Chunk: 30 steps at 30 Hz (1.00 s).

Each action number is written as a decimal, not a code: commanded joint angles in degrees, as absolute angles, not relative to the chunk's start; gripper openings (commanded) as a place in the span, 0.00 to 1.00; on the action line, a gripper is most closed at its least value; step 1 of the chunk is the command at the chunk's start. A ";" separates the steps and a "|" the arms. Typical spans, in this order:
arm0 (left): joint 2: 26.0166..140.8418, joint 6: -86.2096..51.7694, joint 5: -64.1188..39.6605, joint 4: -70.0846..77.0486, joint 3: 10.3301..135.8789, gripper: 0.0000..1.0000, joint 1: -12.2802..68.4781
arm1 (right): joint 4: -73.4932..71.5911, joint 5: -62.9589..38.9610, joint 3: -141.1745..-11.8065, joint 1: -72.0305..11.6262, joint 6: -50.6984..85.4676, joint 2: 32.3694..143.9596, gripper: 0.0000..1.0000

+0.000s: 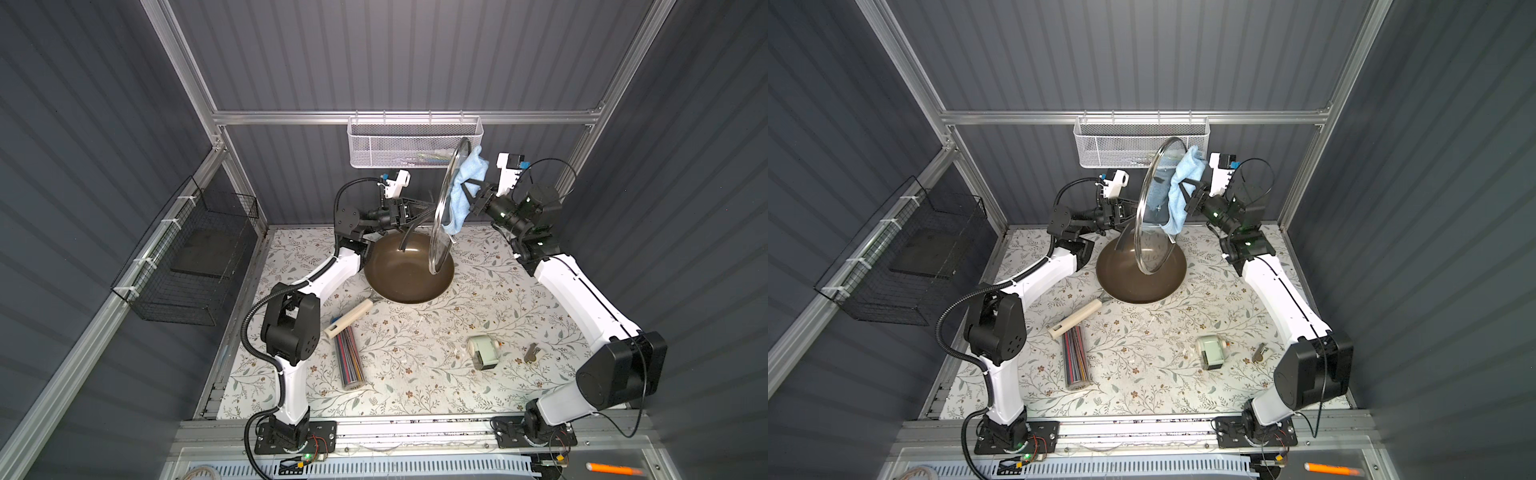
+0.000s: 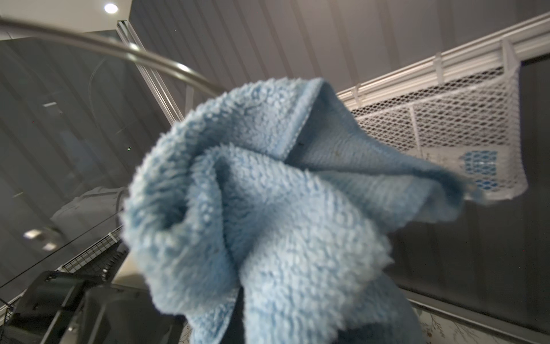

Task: Wipe the pot lid with a cloth
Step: Wipe the pot lid.

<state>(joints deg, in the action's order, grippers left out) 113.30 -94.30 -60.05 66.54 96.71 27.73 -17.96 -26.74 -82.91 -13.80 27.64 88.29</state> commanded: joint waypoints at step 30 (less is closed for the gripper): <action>120.05 -88.43 -54.06 67.07 113.69 0.00 28.04 | -17.05 -34.37 -69.61 -28.98 32.22 73.48 0.00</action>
<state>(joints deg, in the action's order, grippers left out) 119.87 -91.48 -60.27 64.88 110.59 25.93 -15.68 -27.73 -68.90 -25.02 33.10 75.75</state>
